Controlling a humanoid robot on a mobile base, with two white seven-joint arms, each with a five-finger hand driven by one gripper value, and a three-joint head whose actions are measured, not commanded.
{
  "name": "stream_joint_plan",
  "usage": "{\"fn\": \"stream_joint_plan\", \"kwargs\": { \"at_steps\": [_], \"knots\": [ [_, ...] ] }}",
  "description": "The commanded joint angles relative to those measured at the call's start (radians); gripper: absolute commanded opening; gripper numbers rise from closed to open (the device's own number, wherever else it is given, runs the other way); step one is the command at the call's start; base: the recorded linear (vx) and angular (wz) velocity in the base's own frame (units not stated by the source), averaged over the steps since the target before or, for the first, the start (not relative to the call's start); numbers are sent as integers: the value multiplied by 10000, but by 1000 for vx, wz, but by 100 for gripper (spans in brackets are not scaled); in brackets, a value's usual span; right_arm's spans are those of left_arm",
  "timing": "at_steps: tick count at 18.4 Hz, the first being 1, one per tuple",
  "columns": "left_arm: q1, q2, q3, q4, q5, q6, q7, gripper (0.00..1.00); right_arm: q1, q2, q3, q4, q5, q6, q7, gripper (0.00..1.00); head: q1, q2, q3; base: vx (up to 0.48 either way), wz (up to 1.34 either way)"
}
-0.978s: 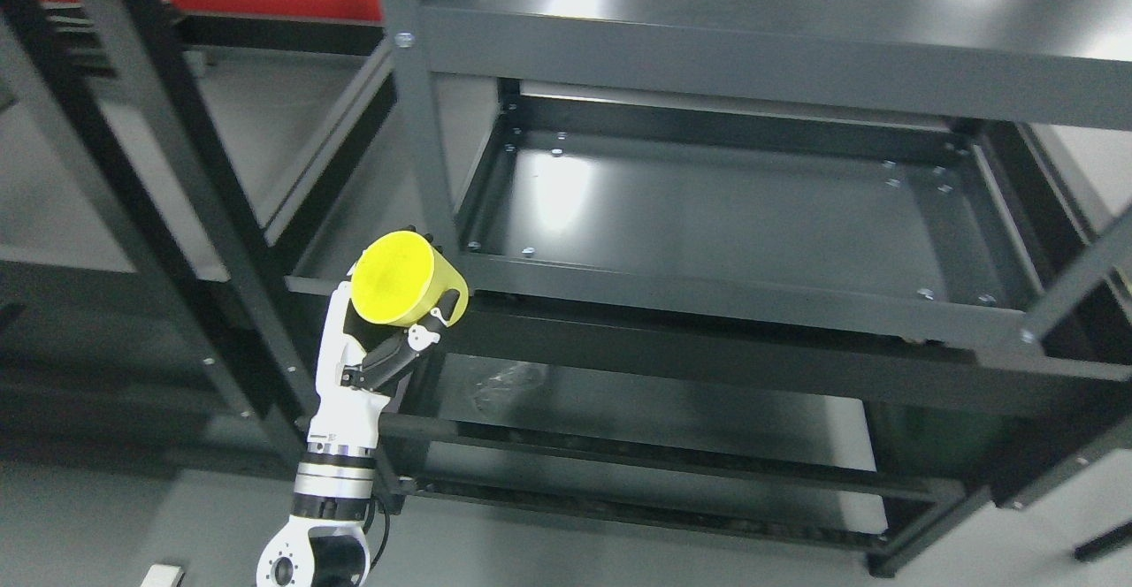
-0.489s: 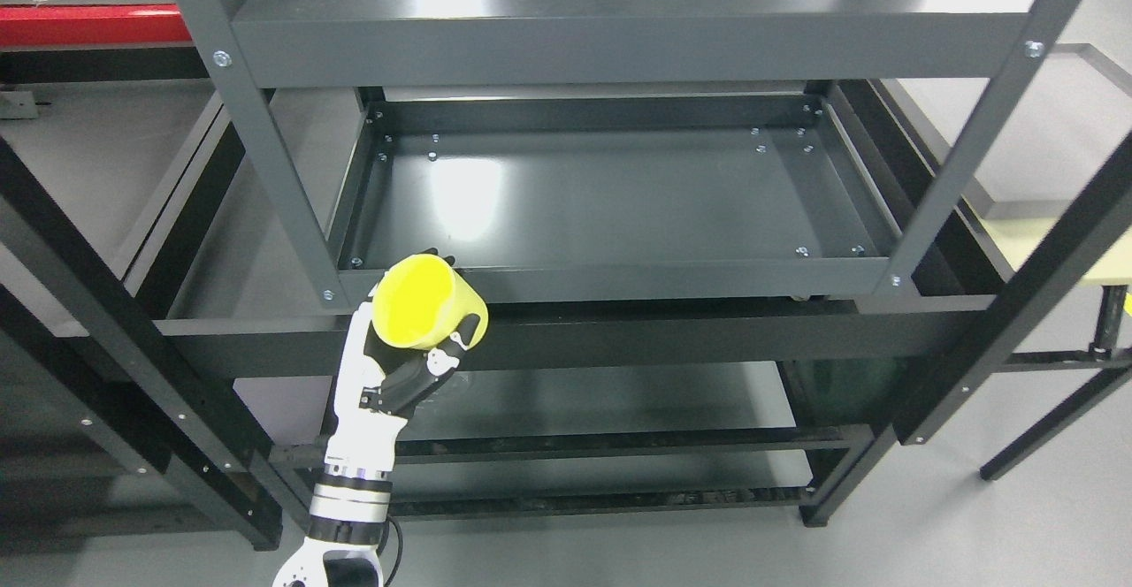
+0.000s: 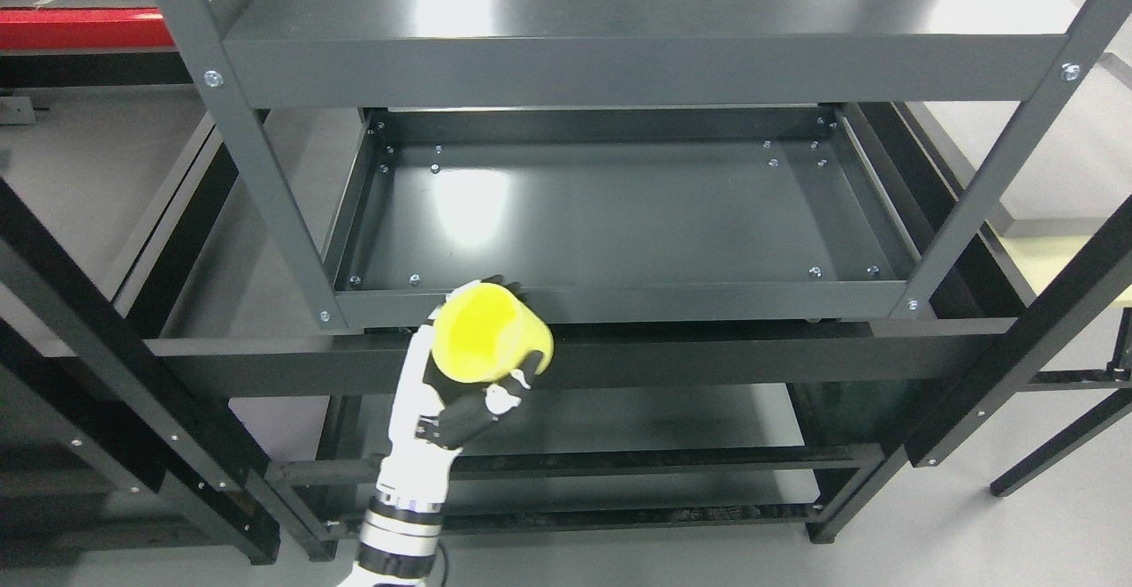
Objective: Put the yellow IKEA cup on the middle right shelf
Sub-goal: 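Raise the yellow cup up onto the upper shelf with the left hand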
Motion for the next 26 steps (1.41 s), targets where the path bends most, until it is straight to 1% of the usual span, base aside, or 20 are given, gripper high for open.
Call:
{"fn": "stream_joint_plan", "kwargs": {
  "at_steps": [1,2,5,8,11,13,15,19,24,26],
  "knots": [
    [-763,173,-3547,-27,-703,-308,-23,3,140,-175,169,0,-245,5,-8,99,0,0,0,62,-105],
    [-1023,173,-3855,-27,-918,-308,-23,3,140,-175,169,0,-245,5,-8,99,0,0,0,64,-52],
    [-2371,173,-5173,-27,-951,-308,-7,3,140,-175,169,0,-245,5,-8,99,0,0,0,64,-6],
    [-3750,173,-6157,-12,-935,-308,-7,3,140,-175,169,0,-245,5,-8,99,0,0,0,66,54],
    [-5056,173,-6251,-12,-829,-293,8,2,140,-175,169,0,-245,5,-8,99,0,0,0,88,119],
    [-5900,173,-6495,-12,41,-308,23,1,140,-175,169,0,-245,5,-8,99,0,0,0,54,157],
    [-6621,173,-6466,-27,932,-308,69,1,140,-175,169,0,-245,5,-8,99,0,0,0,11,41],
    [-7573,173,-6190,-547,1763,-308,222,0,140,-175,169,0,-245,5,-8,99,0,0,0,-2,-26],
    [-8495,173,-5716,-687,2254,-140,1416,0,140,-175,169,0,-245,5,-8,99,0,0,0,0,0],
    [-8634,173,-5486,-687,2347,501,2380,0,140,-175,169,0,-245,5,-8,99,0,0,0,0,0]
  ]
}}
